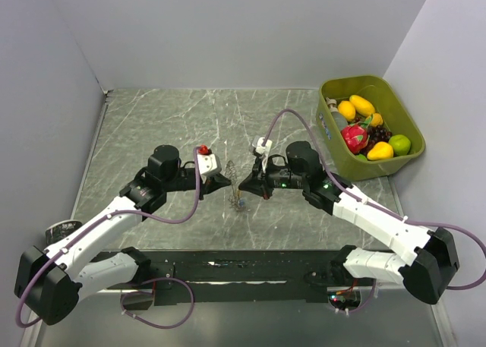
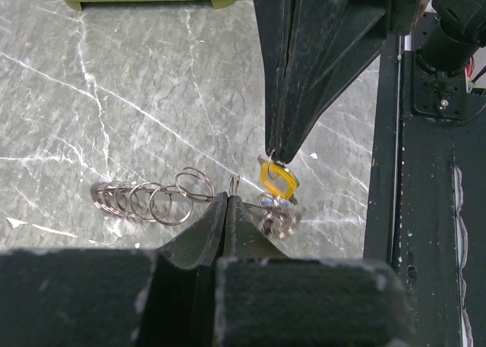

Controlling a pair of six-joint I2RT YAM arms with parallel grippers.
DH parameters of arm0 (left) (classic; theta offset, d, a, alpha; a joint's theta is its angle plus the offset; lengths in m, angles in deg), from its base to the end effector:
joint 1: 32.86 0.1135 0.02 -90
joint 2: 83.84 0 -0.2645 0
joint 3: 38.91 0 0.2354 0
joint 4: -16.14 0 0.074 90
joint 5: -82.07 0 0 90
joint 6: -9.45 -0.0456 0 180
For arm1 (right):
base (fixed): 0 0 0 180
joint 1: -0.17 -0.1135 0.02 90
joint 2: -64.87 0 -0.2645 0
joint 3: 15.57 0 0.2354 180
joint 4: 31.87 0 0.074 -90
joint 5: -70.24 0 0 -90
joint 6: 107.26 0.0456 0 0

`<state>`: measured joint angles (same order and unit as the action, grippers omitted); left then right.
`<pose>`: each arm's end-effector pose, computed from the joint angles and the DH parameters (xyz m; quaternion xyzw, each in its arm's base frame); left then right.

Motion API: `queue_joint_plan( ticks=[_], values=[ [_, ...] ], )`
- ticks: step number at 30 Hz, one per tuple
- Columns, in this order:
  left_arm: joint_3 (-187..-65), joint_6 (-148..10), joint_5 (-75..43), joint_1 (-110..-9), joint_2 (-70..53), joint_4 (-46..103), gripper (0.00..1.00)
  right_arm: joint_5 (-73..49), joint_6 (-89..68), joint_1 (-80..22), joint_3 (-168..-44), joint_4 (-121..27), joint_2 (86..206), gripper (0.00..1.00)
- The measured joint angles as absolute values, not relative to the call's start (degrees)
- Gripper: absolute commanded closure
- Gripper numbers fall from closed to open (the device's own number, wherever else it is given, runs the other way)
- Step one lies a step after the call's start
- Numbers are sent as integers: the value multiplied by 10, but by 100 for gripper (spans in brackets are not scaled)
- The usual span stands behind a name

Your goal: Put the keys on the keyring

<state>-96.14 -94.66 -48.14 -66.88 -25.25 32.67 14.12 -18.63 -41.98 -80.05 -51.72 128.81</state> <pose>0.1667 -0.1481 0.3002 0.4943 0.6107 -0.3693 0.4963 0.1644 0.1831 0.3163 -0.4458 0.6622 0.4156 0.4359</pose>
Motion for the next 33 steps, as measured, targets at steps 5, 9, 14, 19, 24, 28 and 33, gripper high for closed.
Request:
queue_joint_plan(
  ticks=[5, 9, 14, 19, 24, 28, 33],
  values=[
    [-961, -947, -482, -671, -253, 327, 99, 141, -186, -425, -801, -514, 1297, 100],
    [-961, -947, -486, -673, -253, 327, 99, 139, -186, -425, -803, -505, 1309, 100],
    [-961, -949, -488, -676, -253, 327, 99, 135, -184, -426, -804, -502, 1323, 100],
    [-961, -951, -488, -676, -253, 327, 99, 124, -183, -426, -811, -505, 1329, 100],
    [-961, -958, -488, -676, -253, 327, 99, 122, -182, -426, -811, -504, 1328, 100],
    [-961, -959, -489, -676, -253, 328, 99, 117, -182, -426, -811, -502, 1317, 100],
    [-961, -959, -492, -678, -253, 327, 99, 106, -181, -427, -811, -497, 1311, 100]
  ],
)
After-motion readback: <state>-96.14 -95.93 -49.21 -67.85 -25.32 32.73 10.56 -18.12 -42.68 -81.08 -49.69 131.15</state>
